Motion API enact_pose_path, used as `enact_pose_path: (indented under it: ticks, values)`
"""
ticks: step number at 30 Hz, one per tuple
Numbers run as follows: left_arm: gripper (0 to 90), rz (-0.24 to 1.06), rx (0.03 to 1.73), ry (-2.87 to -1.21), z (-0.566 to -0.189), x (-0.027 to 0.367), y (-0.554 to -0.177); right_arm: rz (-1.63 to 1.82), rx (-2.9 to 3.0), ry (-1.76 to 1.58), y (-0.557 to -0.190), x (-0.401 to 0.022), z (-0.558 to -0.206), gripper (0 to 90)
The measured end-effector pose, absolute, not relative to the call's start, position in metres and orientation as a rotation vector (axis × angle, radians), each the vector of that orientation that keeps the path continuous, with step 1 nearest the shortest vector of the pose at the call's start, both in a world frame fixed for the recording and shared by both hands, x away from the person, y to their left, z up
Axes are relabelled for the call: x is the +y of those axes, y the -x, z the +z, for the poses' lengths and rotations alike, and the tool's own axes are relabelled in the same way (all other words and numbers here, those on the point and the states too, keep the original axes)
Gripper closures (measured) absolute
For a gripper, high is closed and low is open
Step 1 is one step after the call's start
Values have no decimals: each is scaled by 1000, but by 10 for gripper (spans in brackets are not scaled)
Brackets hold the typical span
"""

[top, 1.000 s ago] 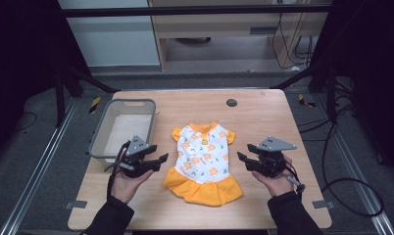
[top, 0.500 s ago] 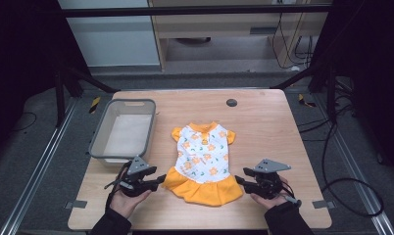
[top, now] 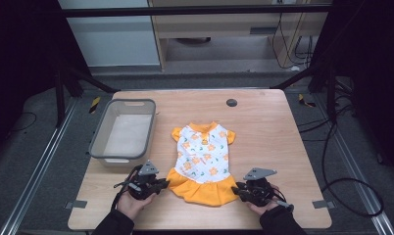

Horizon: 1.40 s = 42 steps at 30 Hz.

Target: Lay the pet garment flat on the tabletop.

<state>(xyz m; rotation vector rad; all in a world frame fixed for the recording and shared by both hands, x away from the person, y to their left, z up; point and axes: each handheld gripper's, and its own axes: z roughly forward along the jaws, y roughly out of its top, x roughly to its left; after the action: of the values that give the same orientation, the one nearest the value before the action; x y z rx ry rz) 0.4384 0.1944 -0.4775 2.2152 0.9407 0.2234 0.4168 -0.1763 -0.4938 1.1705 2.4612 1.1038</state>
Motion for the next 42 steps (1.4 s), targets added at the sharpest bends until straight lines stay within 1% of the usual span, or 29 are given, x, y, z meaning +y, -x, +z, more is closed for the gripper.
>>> enact_pose_path:
  ticks: [1,2,4,8,13,17,19,21,24,25,28,30,33,36,39,42]
  values:
    - [865,233,940,-2218,-477,194,-438,1115,2467,-1178,-417,-177,-492,846]
    - [869,242,937,-2218,-476,194,-437,1121,2473,-1193,-416,-178,-490,864]
    - [874,261,934,-2210,-473,195,-435,1141,2484,-1181,-416,-181,-487,870]
    - [875,248,946,-2167,-465,200,-426,1209,2476,-1184,-412,-192,-475,867]
    - [872,199,1001,-2227,-477,193,-426,1190,2454,-1233,-408,-209,-476,858]
    - [869,228,988,-2296,-484,183,-419,1081,2451,-1241,-410,-207,-484,847]
    - [861,262,971,-2306,-485,181,-415,1043,2444,-1204,-410,-205,-485,816]
    - [818,291,962,-2310,-486,181,-411,1033,2438,-1189,-410,-203,-486,773]
    - [679,331,930,-2307,-483,183,-405,1067,2411,-1180,-409,-204,-483,741]
    - [645,337,923,-2295,-481,184,-404,1087,2390,-1177,-408,-206,-480,737]
    - [592,381,890,-2232,-469,187,-402,1146,2341,-1154,-408,-207,-473,728]
    - [592,425,868,-2194,-460,188,-405,1173,2318,-1137,-410,-207,-469,731]
    - [611,450,852,-2154,-447,185,-413,1218,2280,-1122,-415,-205,-463,747]
    - [685,473,805,-2126,-439,175,-423,1266,2261,-1125,-424,-201,-461,777]
    - [752,449,820,-2108,-439,162,-441,1293,2256,-1128,-433,-194,-461,806]
    - [790,397,838,-2092,-446,147,-458,1308,2241,-1128,-444,-184,-464,832]
